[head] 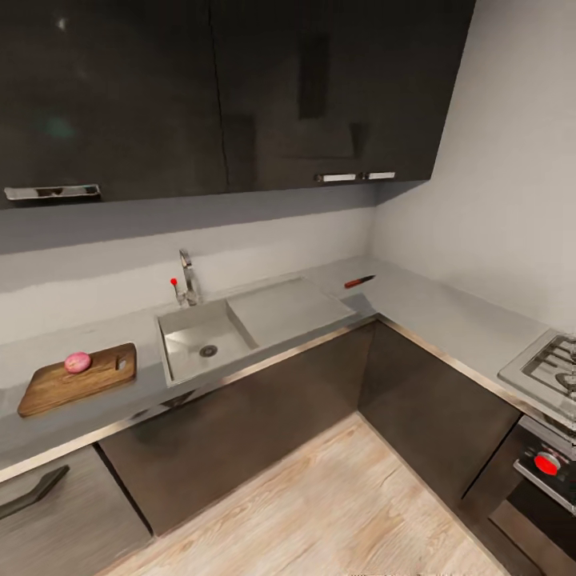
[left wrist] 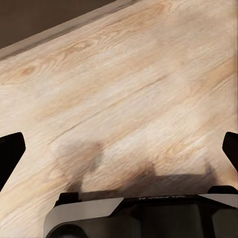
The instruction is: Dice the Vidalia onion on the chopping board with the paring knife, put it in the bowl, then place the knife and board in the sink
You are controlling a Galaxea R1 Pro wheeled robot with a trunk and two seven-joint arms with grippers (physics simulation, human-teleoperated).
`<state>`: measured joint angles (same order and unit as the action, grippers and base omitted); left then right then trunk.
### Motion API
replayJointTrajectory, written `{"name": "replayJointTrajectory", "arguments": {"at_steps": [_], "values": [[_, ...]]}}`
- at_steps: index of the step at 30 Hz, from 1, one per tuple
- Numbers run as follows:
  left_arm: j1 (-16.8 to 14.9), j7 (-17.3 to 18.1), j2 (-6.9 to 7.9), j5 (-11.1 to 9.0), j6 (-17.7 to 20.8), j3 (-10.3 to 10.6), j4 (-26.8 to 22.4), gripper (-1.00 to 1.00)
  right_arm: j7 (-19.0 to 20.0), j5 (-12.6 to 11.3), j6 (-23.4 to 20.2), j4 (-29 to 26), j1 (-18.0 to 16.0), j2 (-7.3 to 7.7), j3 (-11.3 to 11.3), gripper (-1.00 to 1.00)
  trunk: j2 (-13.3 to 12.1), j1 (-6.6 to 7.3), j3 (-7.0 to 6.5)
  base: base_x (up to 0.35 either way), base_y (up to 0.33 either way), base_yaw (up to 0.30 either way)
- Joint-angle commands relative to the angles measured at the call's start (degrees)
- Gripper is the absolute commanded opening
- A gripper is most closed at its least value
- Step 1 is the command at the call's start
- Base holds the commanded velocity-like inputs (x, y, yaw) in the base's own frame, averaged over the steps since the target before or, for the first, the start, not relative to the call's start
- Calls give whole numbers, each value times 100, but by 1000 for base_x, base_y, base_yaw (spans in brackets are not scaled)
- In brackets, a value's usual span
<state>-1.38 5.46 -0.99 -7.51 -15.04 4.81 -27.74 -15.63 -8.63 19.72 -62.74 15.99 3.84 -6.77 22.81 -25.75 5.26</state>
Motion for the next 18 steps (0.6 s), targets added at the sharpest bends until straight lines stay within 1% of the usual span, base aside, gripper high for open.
{"name": "replayJointTrajectory", "arguments": {"at_steps": [1,18], "values": [[-6,20,3,-59,-16,20,5,100,-2,-51,23,-4,1,3,9,100,11,-4,9,0,0,-263],[-2,24,3,-57,-16,18,2,100,-2,-51,23,-2,1,3,9,100,11,-4,-28,0,0,-262]]}}
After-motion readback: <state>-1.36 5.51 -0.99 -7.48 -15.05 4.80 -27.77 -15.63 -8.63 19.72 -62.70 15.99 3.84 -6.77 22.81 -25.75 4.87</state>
